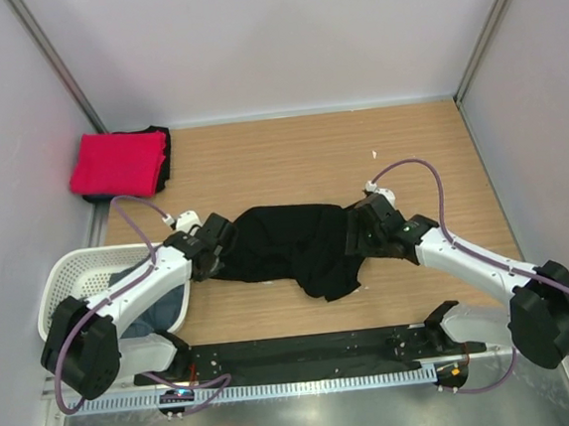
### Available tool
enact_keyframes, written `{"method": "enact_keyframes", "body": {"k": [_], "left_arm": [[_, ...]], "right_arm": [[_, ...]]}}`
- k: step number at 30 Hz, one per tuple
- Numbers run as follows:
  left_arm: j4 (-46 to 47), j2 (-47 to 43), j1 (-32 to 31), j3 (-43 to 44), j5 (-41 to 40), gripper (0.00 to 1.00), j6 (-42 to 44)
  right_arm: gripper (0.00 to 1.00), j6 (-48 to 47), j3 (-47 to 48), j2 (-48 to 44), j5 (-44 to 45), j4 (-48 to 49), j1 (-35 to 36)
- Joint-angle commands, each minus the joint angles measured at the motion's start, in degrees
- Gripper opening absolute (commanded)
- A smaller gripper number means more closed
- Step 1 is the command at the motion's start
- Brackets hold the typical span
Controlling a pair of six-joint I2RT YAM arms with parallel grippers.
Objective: Fold and stack the t-shirts
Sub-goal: Flatten the tshirt out
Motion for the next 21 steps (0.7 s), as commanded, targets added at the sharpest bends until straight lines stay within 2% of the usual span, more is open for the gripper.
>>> {"method": "enact_keyframes", "body": {"k": [1, 6, 13, 16, 18, 21], "left_arm": [[-2.1, -2.57, -0.12, -2.01, -2.09, 0.0, -5.63], [0.36, -0.46, -0.12, -2.54, -0.95, 0.0, -5.19], [2.82, 1.48, -0.12, -2.37, -0.24, 0.0, -3.52], [3.26, 0.86, -0.12, -2.1, -0.77, 0.0, -2.91], [3.09, 0.51, -0.12, -1.67, -1.21, 0.0, -2.56], [2.04, -0.02, -0.12, -0.18, -1.91, 0.0, -1.77]], "right_arm": [[0.68, 1.02, -2.03, -2.31, 1.2, -2.46, 0.26], [0.68, 1.46, -5.64, -3.54, 0.41, -0.01, 0.26], [0.65, 1.73, -3.62, 1.72, -3.37, 6.4, 0.17], [0.52, 1.55, -2.66, 3.57, -4.16, 7.03, 0.26], [0.25, 1.46, -1.78, 4.63, -4.25, 6.94, 0.26], [0.01, 1.29, 1.64, 3.5, -3.02, 3.17, 0.26]]}}
